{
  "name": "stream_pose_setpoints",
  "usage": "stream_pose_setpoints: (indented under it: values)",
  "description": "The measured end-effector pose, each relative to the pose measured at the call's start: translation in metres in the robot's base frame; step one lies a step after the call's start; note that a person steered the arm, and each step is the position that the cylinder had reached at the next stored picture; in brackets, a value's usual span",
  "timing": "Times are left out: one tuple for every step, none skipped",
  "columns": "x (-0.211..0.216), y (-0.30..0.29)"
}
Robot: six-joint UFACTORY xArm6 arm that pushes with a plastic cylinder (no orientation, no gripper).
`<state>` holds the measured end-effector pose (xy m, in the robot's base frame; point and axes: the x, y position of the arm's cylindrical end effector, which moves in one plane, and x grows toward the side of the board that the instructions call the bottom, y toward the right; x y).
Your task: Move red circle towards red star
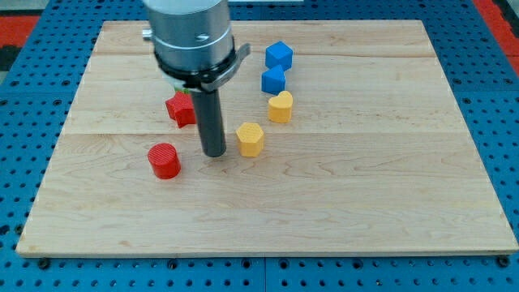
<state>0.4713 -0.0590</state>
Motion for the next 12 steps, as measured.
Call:
stream_pose_setpoints:
  values:
    - [-0.008, -0.014]
    - [-0.008, 0.018]
    - [-0.008, 0.046]
    - [-0.008, 0.051]
    - [0.006, 0.026]
    - [0.044, -0.004]
    - [0.057, -0.046]
    - [0.043, -0.055]
    - [0.036, -0.055]
    - [0.073, -0.07]
    - [0.064, -0.089]
    - [0.053, -0.097]
